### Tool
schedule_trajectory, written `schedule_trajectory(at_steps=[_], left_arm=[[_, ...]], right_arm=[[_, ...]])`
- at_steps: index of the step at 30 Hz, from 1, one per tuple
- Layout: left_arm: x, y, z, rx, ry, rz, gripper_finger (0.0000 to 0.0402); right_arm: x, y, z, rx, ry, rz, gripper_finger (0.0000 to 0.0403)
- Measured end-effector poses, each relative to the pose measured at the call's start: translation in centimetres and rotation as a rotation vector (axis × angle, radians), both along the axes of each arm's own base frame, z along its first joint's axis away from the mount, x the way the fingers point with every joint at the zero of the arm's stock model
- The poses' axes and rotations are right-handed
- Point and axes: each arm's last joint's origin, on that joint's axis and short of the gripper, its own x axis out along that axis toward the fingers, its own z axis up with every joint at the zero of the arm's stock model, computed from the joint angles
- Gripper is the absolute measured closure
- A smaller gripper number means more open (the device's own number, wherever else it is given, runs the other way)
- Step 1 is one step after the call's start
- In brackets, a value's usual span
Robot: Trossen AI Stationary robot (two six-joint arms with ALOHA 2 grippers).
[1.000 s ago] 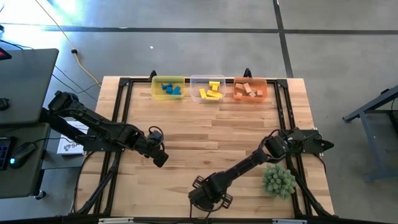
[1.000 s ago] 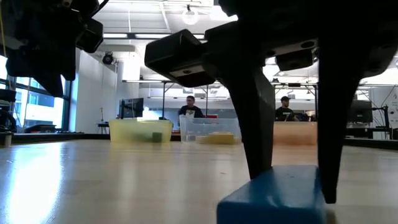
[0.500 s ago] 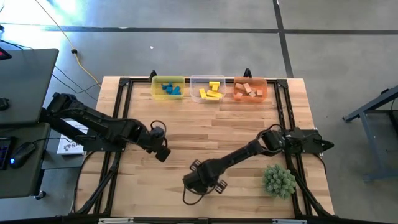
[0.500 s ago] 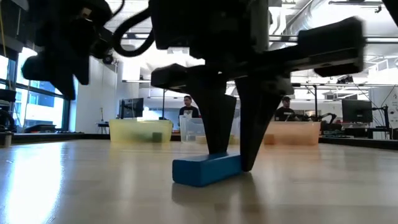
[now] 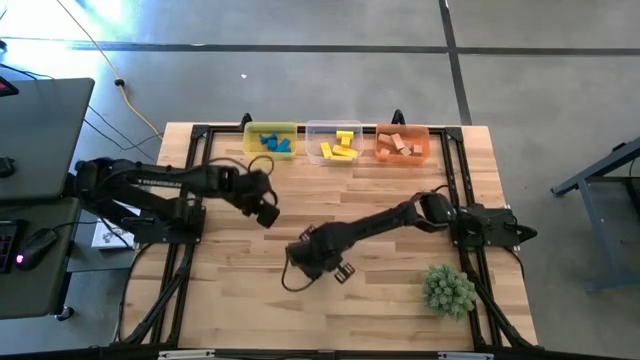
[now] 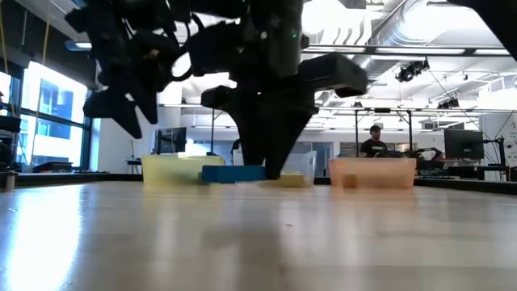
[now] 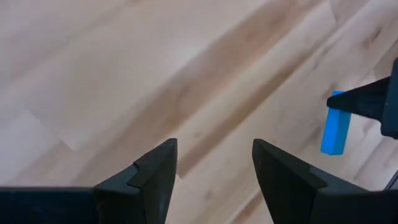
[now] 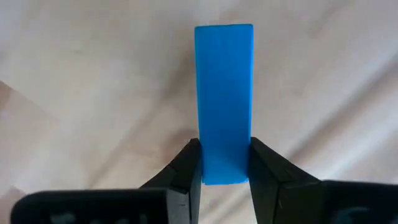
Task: Sort & place blocks by color
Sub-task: Put the blue block into the yellow bin
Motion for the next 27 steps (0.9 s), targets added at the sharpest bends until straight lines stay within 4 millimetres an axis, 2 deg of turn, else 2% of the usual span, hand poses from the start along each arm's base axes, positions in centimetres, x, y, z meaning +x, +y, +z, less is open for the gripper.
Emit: schedule_trajectory(at_steps=[6,14,27], left_arm=[[-1.0,3.6,0.1,0.004,-0.041,0.031,0.0202],[-2.8,8.1,0.6,0.010,-0.170,0.096,0.0202],[-6.1,12.7,1.3,0.077,-0.295,0.237,0.0202]], right_arm=[[0.6,-3.9,0.4,-0.019,-0.008,-0.082,0.0329],[1.2,-9.6,1.3,-0.018,-0.038,-0.274,0.0329],[2.9,-17.9,7.4,-0.023,-0.319,-0.591,0.0329]])
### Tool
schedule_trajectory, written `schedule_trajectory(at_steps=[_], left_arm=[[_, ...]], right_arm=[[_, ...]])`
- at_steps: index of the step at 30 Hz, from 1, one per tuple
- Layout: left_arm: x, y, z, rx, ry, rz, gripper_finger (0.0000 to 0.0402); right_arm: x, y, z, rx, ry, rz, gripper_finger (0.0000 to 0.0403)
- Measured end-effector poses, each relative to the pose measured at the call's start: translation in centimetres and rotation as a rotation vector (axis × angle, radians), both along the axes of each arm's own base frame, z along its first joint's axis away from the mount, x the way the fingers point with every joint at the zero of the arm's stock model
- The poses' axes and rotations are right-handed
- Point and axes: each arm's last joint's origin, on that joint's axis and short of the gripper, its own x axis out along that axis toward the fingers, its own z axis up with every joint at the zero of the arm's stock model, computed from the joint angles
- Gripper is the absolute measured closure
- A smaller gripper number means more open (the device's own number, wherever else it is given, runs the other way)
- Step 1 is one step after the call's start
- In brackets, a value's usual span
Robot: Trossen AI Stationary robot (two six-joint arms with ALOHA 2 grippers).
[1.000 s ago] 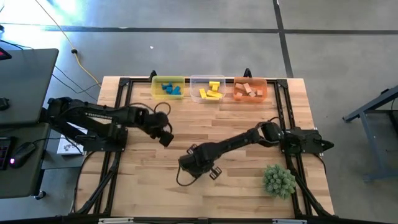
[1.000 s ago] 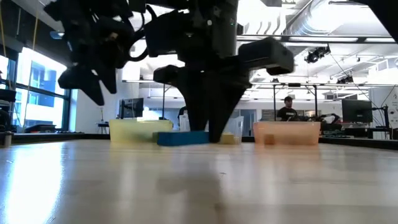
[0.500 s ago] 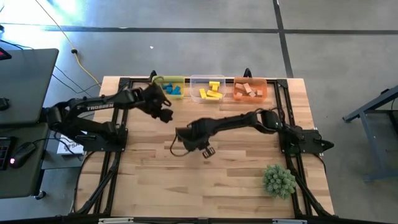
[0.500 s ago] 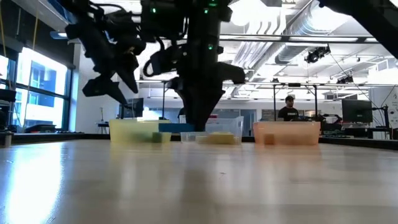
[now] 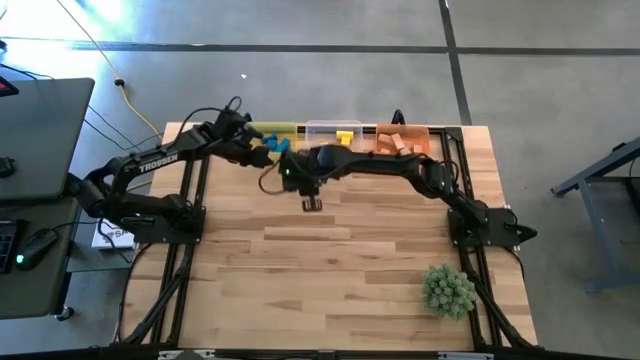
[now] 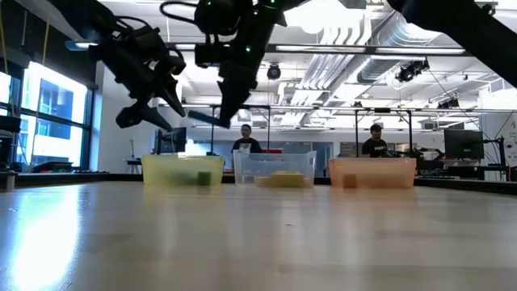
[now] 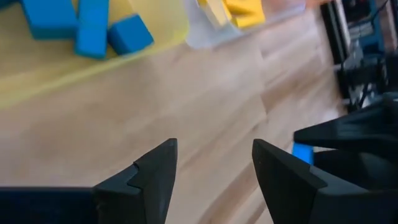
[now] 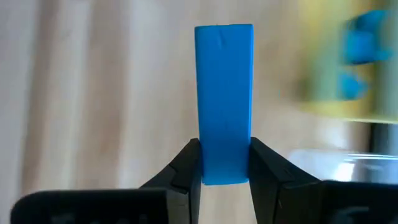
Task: Sort & place blocks by color
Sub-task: Put the blue block into the yellow bin
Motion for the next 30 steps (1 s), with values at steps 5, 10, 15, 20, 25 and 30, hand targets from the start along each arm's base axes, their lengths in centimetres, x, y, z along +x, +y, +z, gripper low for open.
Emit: schedule_trajectory(at_steps=[5,10,15,20,25,30], left_arm=[[-0.4,0.8,0.3,0.034,-0.035,0.043,0.0202],[-0.2,1.2,0.8,0.068,-0.083,0.062,0.0202],[0.0,1.2,1.0,0.061,-0.117,0.053,0.0202],[0.2,1.0,1.0,0.008,-0.158,0.031,0.0202],[0.9,0.6,1.2,-0.033,-0.197,0.020,0.0202],[2.2,0.1,1.7,-0.025,-0.255,-0.003,0.0202]], right_arm=[[0.1,-2.2,2.1,-0.066,-0.086,-0.117,0.0329],[-0.1,-3.4,3.1,-0.099,-0.131,-0.216,0.0329],[-0.2,-4.3,3.5,-0.170,-0.164,-0.332,0.0329],[-0.3,-5.2,3.5,-0.179,-0.186,-0.404,0.0329],[-0.3,-5.3,3.5,-0.177,-0.194,-0.411,0.0329],[-0.2,-5.2,3.5,-0.173,-0.200,-0.406,0.0329]])
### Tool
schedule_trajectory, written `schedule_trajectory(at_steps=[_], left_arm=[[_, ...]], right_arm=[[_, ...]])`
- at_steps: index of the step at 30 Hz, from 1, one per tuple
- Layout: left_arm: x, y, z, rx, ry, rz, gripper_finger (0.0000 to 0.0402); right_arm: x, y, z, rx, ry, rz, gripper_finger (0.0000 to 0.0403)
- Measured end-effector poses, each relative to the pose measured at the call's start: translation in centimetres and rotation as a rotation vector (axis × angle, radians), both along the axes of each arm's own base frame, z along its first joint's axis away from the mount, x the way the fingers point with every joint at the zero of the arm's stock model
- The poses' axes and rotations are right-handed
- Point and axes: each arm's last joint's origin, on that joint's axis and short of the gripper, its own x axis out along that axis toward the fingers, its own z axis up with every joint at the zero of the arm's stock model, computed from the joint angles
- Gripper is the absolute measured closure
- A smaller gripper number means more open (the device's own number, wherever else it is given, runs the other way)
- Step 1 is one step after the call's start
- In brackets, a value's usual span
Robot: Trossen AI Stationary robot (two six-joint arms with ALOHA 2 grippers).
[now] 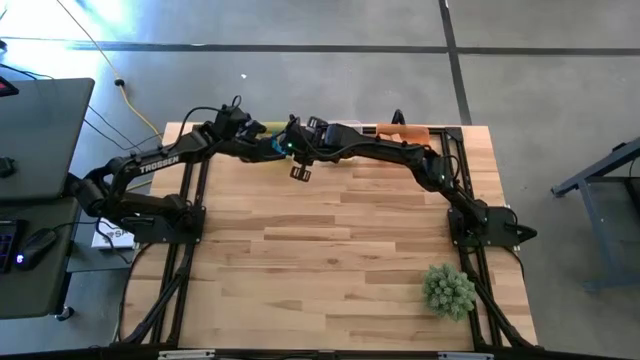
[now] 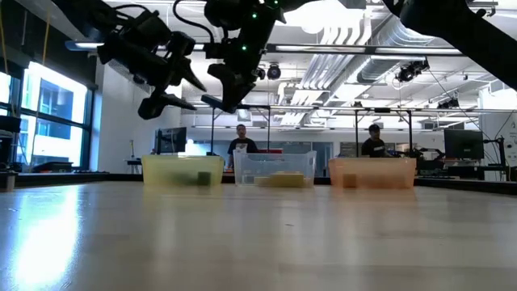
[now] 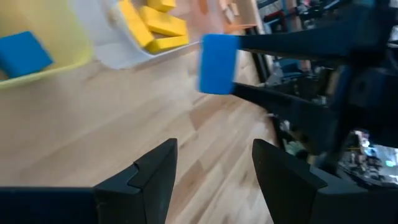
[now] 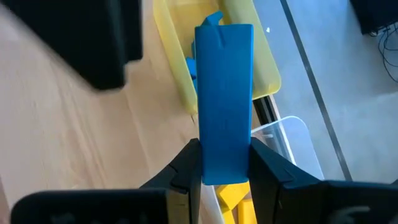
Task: Sort & place blocks by color
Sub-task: Put the blue block into the yellow bin
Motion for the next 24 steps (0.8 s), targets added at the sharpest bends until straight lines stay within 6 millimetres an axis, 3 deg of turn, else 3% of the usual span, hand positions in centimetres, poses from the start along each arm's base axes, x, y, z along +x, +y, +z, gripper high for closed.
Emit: schedule_trajectory(at_steps=[8,24], left_arm=[[0.7,-0.3,0.2,0.008,-0.012,0.029,0.0202],[0.7,-0.4,0.3,0.001,-0.015,0.029,0.0208]], right_arm=[[0.1,0.4,0.0,0.009,0.001,0.020,0.0329],[1.2,3.2,0.2,-0.010,-0.042,0.100,0.0329]])
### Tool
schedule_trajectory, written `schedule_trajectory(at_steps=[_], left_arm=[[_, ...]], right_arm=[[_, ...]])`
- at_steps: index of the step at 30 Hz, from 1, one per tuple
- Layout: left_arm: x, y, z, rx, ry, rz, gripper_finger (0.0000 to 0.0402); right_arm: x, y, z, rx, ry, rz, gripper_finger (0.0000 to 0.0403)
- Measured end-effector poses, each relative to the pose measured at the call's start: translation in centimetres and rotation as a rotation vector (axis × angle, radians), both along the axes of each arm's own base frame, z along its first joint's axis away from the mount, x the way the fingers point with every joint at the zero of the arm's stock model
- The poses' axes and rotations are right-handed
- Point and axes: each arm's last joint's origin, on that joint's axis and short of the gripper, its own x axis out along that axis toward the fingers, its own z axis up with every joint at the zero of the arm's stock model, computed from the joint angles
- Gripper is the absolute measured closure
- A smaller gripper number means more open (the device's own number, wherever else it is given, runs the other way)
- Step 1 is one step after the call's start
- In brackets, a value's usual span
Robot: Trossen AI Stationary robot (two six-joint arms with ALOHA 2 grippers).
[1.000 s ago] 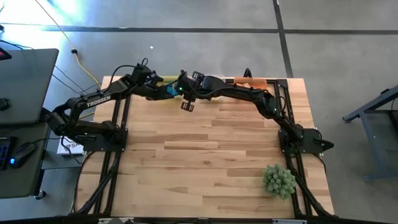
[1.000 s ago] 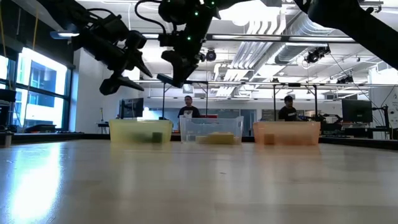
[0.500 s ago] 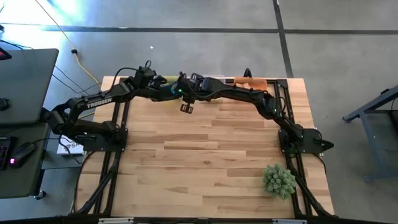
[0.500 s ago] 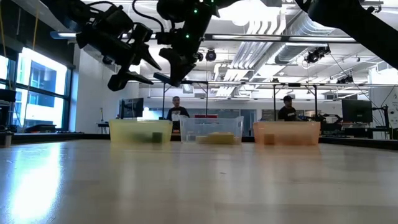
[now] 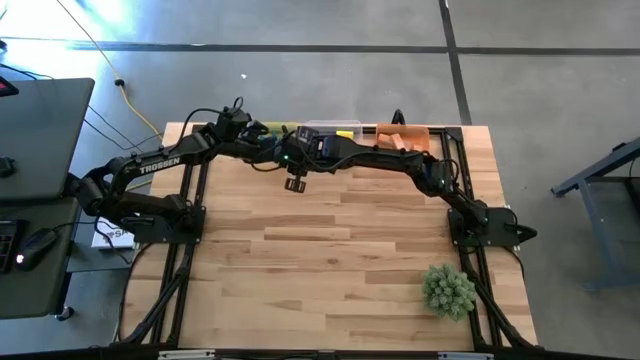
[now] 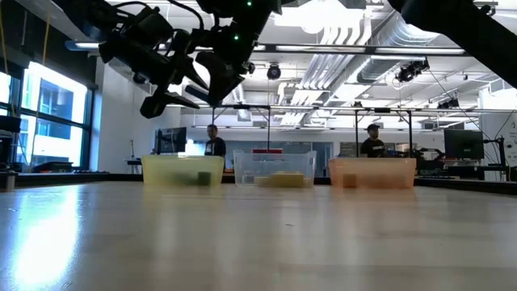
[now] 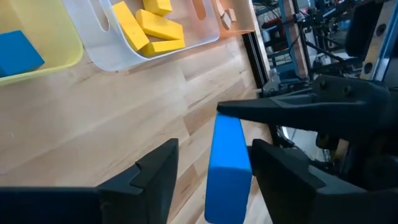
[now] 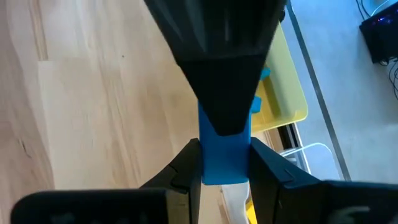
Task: Sort & place blocks by color
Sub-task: Put the blue block into the yellow bin
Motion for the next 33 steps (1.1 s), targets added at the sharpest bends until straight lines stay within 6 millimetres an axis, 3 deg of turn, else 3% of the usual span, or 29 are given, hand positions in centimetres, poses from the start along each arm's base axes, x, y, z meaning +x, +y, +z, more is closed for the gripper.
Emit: schedule_trajectory(at_steps=[18,28,33], left_arm=[[0.02,0.04,0.07,0.100,0.018,-0.052,0.0355],[0.04,0.12,0.14,0.179,0.032,-0.085,0.0364],[-0.30,0.47,0.08,0.229,0.059,-0.081,0.0365]], right_arm=[[-0.02,-0.07,-0.04,-0.001,0.001,-0.007,0.0329],[-0.03,-0.10,-0.04,0.003,-0.005,-0.022,0.0329],[-0.05,-0.17,-0.02,-0.005,-0.022,-0.078,0.0245]])
